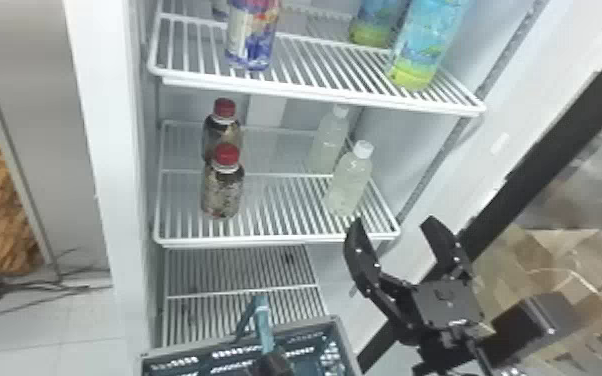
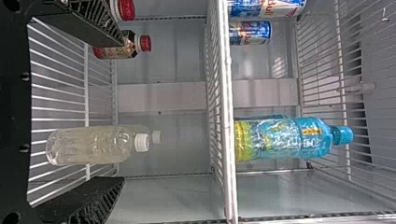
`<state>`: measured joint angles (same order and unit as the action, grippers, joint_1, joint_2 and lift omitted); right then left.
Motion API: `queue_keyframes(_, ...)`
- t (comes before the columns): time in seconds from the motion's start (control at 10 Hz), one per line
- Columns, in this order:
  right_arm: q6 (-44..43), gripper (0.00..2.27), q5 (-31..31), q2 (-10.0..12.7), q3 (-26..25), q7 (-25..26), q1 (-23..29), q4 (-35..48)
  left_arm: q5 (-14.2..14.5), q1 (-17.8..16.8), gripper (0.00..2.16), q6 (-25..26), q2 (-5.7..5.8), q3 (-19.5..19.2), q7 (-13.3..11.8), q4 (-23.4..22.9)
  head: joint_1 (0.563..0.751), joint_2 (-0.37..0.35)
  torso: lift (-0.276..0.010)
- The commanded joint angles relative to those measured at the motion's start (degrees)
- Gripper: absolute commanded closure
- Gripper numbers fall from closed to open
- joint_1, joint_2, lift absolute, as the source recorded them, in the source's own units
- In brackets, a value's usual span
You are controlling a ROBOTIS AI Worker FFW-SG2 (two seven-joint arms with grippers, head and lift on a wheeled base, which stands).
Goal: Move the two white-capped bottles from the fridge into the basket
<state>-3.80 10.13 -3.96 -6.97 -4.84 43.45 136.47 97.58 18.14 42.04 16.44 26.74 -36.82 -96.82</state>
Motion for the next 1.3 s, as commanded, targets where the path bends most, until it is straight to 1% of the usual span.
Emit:
queue_keyframes(0.0,0.0,0.00,0.0,0.0,0.0,0.0,0.0,0.0,-0.1,0.0,1.12,0.0,0.00,0.1,0.0,0.0,0.695,-0.350,-0.260)
queue_keyframes(0.8,0.1,0.00,0.5,-0.1,0.0,-0.1,-0.6,-1.0,0.0,-0.4,1.12,0.1,0.09,0.3,0.1,0.0,0.695,-0.350,-0.260)
queue_keyframes(1.0,0.4,0.00,1.9,-0.1,-0.2,-0.1,-1.5,-3.2,0.0,-0.4,1.12,0.1,0.00,0.2,0.0,0.0,0.695,-0.350,-0.260)
queue_keyframes(1.2,0.3,0.00,1.8,-0.1,-0.9,-0.9,-3.5,-5.6,0.2,-0.4,1.12,-0.1,0.00,0.3,0.0,0.0,0.695,-0.350,-0.260)
